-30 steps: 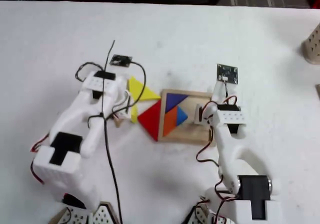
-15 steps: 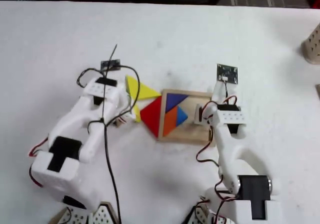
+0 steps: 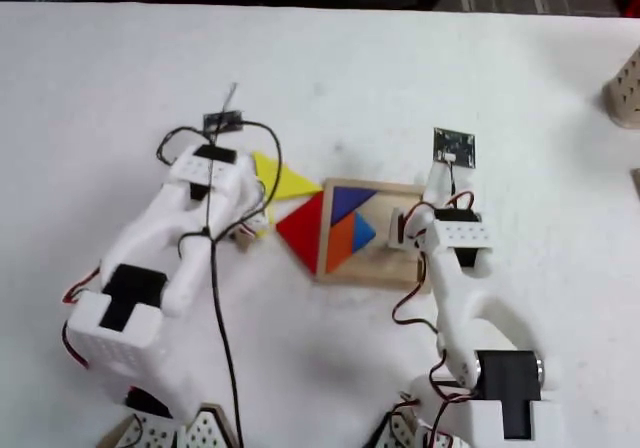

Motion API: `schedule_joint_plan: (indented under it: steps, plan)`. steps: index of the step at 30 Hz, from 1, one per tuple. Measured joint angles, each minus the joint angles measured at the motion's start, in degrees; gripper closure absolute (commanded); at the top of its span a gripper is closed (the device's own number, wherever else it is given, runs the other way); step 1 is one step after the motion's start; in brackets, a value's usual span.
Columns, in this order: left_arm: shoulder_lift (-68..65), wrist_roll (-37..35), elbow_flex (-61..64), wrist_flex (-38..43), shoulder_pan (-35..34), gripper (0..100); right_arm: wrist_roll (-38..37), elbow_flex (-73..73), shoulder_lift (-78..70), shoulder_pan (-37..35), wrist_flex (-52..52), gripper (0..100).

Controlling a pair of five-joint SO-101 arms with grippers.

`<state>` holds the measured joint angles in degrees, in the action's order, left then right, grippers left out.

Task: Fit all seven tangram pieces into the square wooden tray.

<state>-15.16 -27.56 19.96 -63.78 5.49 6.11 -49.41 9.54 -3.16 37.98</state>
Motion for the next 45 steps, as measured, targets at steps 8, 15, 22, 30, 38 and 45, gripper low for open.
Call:
schedule_joint_plan:
  steps: [8, 15, 22, 30, 38, 45]
  plan:
    - [0.00, 0.00, -0.09, 0.26, -0.88, 85, 0.00, 0.00, 0.00, 0.00, 0.00, 98.1]
    - [0.00, 0.44, -0.09, -0.18, -2.02, 69, 0.00, 0.00, 0.00, 0.00, 0.00, 98.1]
    - [-0.35, -4.48, -0.09, 0.88, -3.34, 71, 0.00, 0.00, 0.00, 0.00, 0.00, 98.1]
    - [-0.70, -5.27, -0.09, 2.81, -4.84, 73, 0.00, 0.00, 0.00, 0.00, 0.00, 98.1]
    - [-0.70, -7.91, -0.09, 2.81, -4.92, 78, 0.00, 0.00, 0.00, 0.00, 0.00, 98.1]
    - [-2.99, -8.26, -2.73, 2.29, -4.84, 79, 0.00, 0.00, 0.00, 0.00, 0.00, 98.1]
